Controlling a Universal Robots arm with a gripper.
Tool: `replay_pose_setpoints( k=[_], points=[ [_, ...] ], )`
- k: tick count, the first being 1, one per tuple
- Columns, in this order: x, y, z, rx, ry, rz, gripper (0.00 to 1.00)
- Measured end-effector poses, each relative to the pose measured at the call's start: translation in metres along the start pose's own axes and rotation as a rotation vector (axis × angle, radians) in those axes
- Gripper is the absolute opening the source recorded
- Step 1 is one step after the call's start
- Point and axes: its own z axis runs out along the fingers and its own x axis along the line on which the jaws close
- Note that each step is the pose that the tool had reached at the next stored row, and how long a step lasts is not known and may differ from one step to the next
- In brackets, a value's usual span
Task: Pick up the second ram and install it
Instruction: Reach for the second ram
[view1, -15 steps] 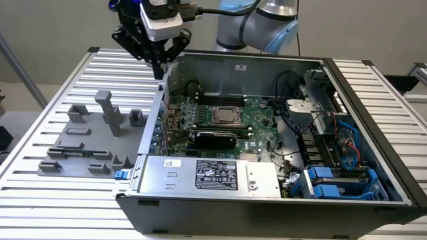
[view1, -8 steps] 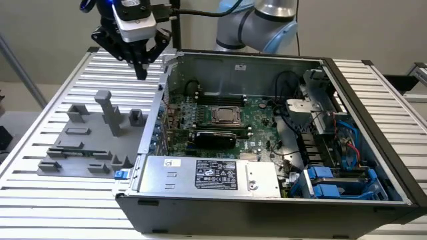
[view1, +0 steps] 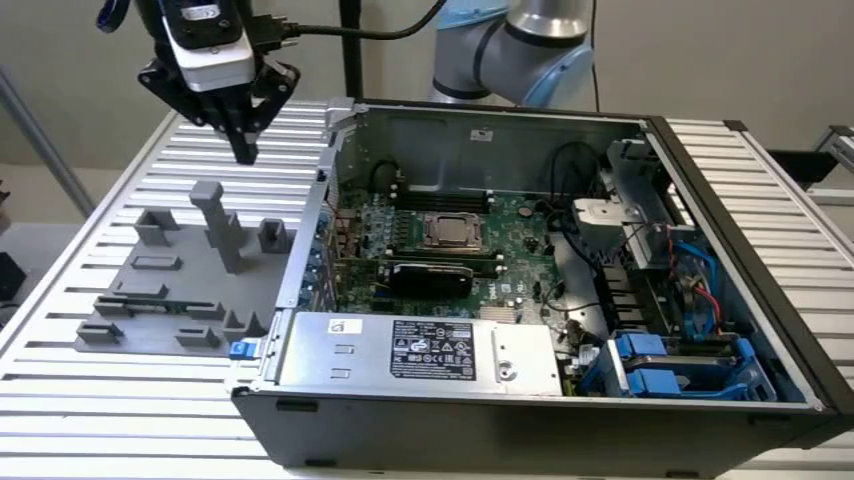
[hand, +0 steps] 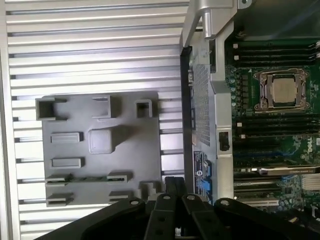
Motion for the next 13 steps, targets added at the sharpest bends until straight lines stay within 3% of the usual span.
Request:
replay_pose_setpoints(
  k=[13],
  points=[
    [0.059,-0.0087,0.0150,0.0000,0.0000,0.000,0.00]
  ],
)
